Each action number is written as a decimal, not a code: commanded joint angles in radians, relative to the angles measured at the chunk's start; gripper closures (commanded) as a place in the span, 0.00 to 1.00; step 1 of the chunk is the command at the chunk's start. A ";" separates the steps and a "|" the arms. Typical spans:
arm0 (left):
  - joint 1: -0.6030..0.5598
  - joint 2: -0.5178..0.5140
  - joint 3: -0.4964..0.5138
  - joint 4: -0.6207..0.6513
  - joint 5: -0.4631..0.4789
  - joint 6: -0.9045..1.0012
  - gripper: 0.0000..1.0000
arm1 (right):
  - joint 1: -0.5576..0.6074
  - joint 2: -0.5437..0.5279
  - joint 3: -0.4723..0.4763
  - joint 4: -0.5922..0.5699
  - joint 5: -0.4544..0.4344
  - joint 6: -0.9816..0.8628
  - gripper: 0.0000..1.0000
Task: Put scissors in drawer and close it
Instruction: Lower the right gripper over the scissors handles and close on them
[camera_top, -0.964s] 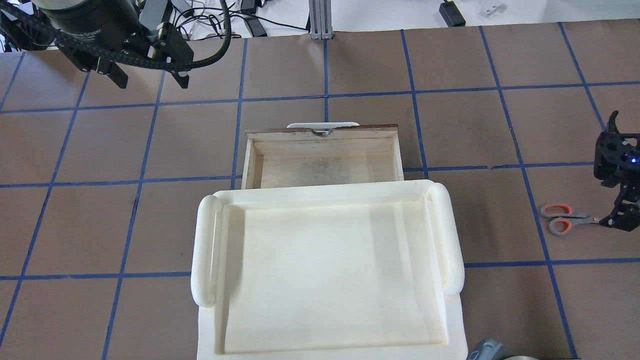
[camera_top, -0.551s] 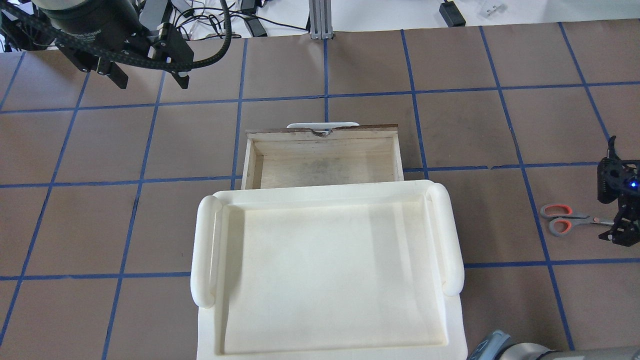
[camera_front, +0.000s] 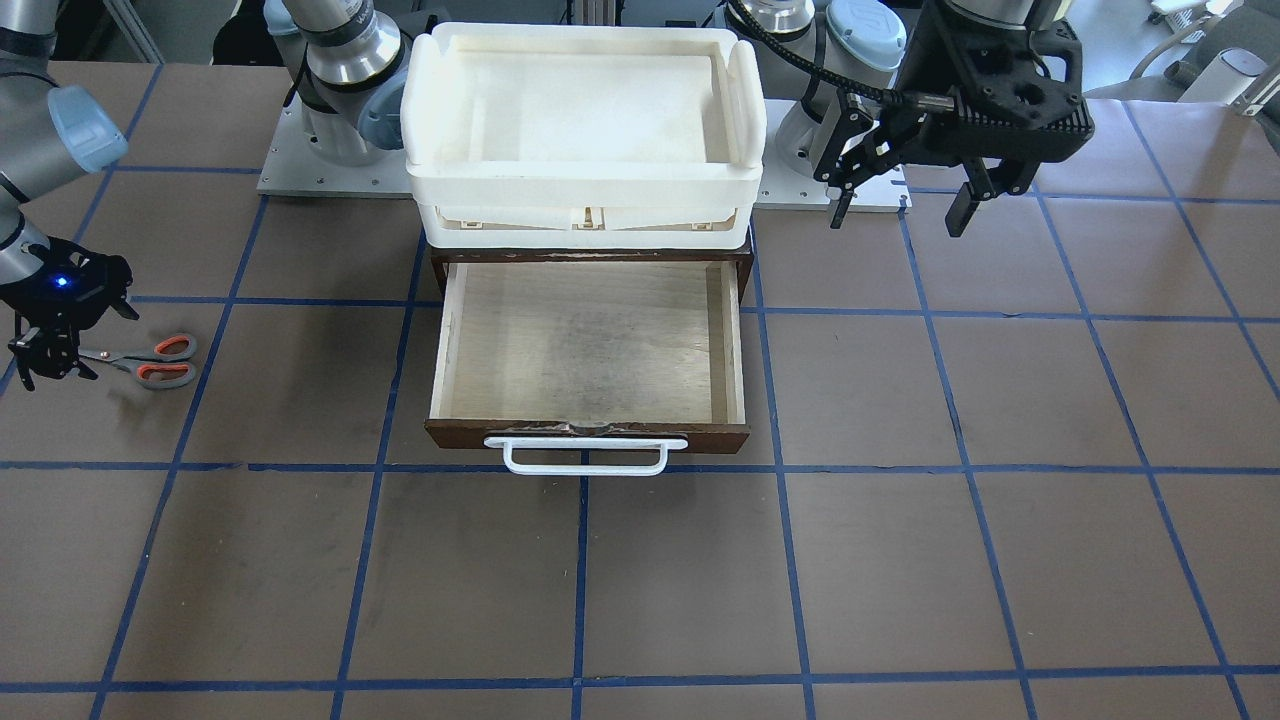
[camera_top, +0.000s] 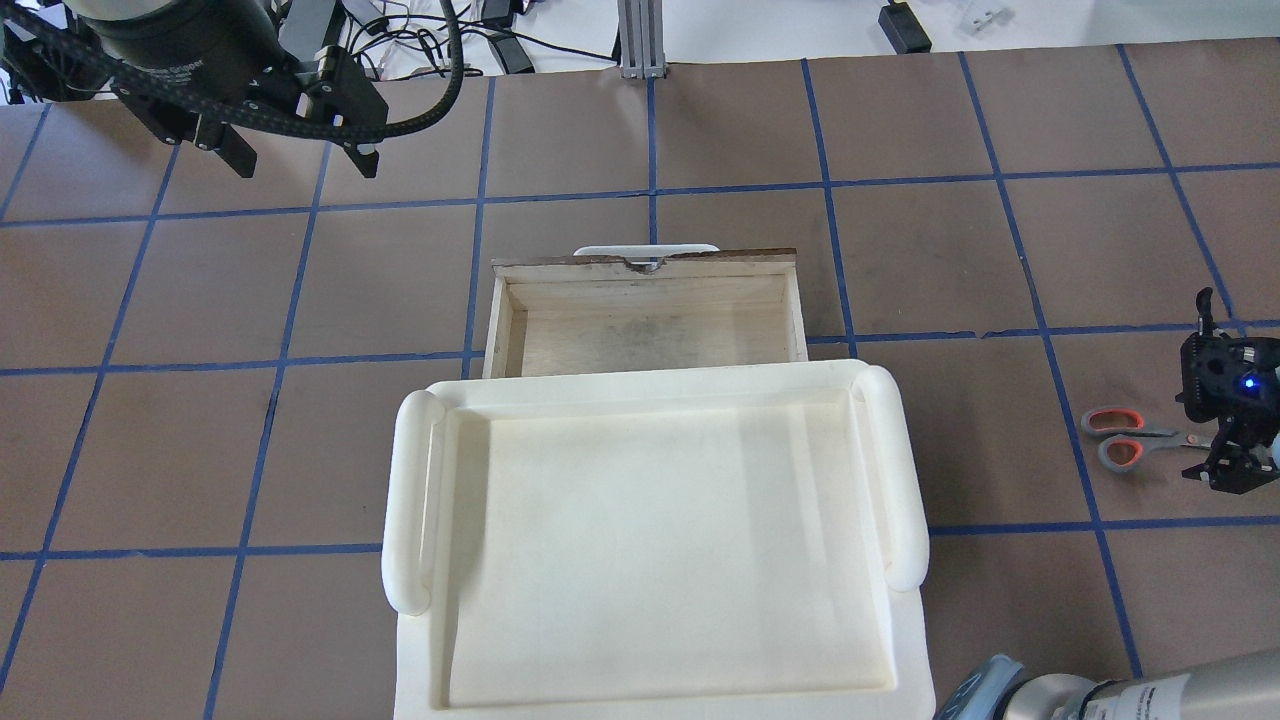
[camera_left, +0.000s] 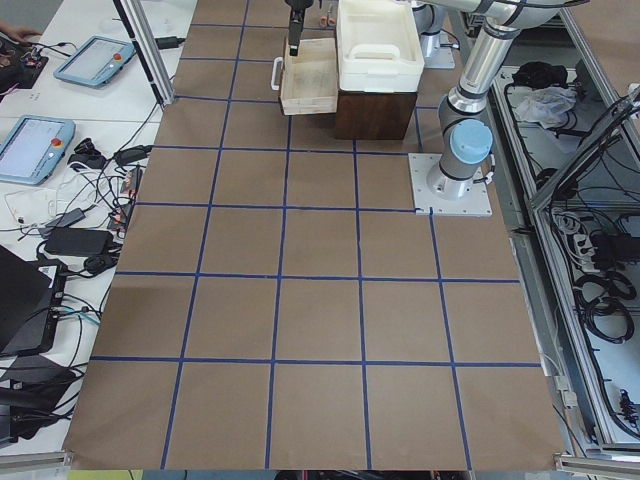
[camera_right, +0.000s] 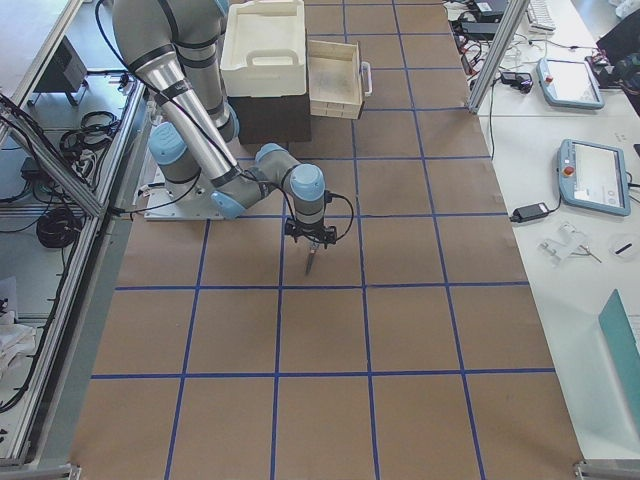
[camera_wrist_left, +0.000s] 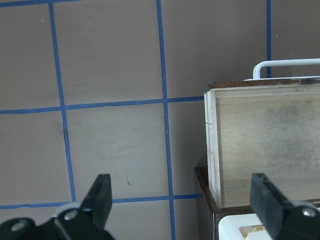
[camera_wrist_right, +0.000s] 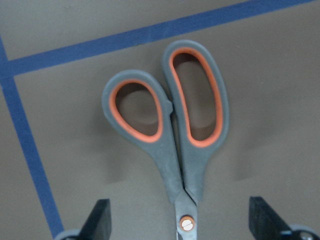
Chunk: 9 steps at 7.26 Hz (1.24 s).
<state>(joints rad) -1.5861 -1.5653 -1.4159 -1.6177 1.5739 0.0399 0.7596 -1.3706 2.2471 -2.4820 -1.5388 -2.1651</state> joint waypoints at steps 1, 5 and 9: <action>0.000 0.001 0.000 -0.001 0.000 0.000 0.00 | -0.002 0.005 0.055 -0.095 0.022 -0.073 0.04; 0.000 0.002 0.000 -0.001 0.000 0.000 0.00 | -0.006 0.008 0.054 -0.086 0.025 -0.094 0.18; 0.000 0.001 0.000 -0.001 0.000 0.000 0.00 | -0.006 0.008 0.045 -0.086 0.023 -0.090 0.44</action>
<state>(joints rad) -1.5861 -1.5638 -1.4158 -1.6184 1.5739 0.0399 0.7532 -1.3623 2.2966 -2.5676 -1.5143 -2.2552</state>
